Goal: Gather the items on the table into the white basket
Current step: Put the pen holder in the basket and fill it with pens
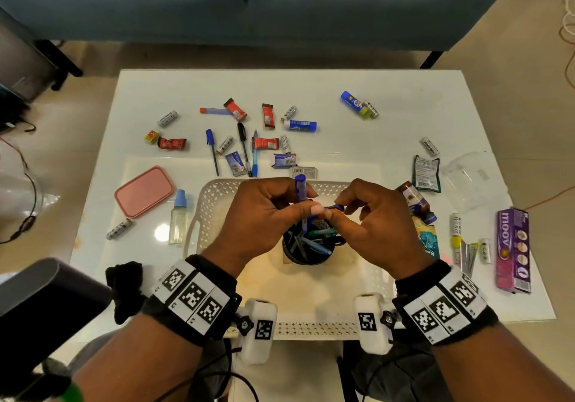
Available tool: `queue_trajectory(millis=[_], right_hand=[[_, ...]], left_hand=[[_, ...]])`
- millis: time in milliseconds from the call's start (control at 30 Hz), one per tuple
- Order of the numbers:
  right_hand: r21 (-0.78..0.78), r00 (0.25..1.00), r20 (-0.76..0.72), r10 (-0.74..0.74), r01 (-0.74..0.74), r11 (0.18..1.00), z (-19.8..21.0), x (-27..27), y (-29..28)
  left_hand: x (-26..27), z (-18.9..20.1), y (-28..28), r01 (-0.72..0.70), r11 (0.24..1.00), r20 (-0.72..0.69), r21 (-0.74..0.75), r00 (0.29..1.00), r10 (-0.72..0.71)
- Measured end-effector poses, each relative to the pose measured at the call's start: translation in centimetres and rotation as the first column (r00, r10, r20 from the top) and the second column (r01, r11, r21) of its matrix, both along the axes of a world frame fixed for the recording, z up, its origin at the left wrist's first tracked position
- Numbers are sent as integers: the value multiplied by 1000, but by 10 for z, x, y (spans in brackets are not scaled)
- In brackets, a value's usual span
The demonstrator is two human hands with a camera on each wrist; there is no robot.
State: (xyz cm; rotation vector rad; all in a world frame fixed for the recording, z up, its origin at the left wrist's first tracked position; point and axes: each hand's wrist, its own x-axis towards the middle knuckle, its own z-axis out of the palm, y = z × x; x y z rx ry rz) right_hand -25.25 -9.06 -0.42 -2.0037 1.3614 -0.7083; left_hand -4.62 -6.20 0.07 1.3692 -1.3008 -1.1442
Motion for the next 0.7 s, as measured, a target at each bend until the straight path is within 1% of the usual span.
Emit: queue_trajectory(millis=[133, 200, 333, 467, 567, 633, 700], right_hand=[[-80, 993, 112, 23, -15, 997, 8, 2, 4], [-123, 986, 154, 63, -45, 991, 12, 5, 7], [-135, 977, 159, 142, -121, 983, 13, 10, 10], [-160, 977, 153, 149, -124, 979, 10, 12, 9], [-144, 972, 209, 105, -75, 987, 15, 11, 8], [-119, 966, 258, 21, 10, 993, 17, 9, 7], [-92, 953, 300, -52, 84, 992, 18, 6, 6]], left_hand=[[-2, -4, 0, 57, 998, 30, 17, 998, -57], [-4, -4, 2, 93, 996, 65, 13, 994, -93], [-4, -5, 5, 147, 989, 167, -27, 976, -140], [-5, -8, 6, 164, 986, 228, -18, 961, -155], [-4, -7, 4, 178, 984, 271, -31, 949, -163], [0, -8, 2, 151, 988, 326, -40, 936, -130], [5, -10, 0, 109, 992, 348, -57, 934, -82]])
